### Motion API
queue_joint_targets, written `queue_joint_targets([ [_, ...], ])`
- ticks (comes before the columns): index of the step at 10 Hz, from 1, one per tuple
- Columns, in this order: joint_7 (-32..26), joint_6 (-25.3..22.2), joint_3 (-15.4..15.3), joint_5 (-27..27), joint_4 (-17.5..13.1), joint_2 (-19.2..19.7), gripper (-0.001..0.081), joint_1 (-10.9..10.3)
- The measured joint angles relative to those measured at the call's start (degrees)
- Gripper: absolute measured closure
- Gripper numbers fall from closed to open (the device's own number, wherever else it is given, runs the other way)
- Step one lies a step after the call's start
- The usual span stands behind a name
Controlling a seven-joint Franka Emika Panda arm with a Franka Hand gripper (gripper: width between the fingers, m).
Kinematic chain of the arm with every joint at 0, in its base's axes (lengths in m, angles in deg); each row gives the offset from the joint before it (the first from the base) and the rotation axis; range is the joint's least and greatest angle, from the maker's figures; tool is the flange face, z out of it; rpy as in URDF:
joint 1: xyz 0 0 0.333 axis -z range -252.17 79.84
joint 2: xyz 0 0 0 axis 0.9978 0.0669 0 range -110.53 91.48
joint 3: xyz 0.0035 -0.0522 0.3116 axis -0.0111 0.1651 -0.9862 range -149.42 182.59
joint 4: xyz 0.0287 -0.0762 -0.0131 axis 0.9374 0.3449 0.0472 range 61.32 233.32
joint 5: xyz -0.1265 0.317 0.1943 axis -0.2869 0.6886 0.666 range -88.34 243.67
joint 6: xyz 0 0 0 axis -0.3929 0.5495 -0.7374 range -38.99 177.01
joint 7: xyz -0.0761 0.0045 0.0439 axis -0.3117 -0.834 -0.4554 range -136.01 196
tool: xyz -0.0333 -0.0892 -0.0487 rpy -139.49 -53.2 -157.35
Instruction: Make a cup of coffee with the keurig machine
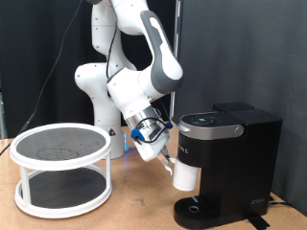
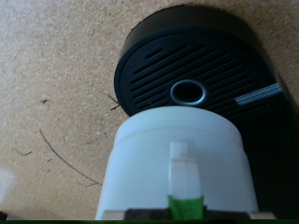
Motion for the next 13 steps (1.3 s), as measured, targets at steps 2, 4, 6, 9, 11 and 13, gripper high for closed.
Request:
queue_joint_targets([
  [2, -6.05, 1.26, -0.87, 6.01, -0.70, 1.48, 0.0736, -0.13],
  [4, -10.01, 2.42, -1.48, 9.85, -1.39, 3.59, 0.0736, -0.14],
  [6, -13.72, 2.66, -1.63, 13.36, -2.06, 5.75, 0.0736, -0.14],
  [9, -17.81, 2.60, -1.66, 17.70, -3.30, 8.08, 0.0736, -0.14],
  [11, -17.94, 2.40, -1.66, 18.35, -3.95, 9.07, 0.0736, -0.14],
  [13, -17.94, 2.33, -1.66, 18.56, -4.59, 10.02, 0.0736, -0.14],
])
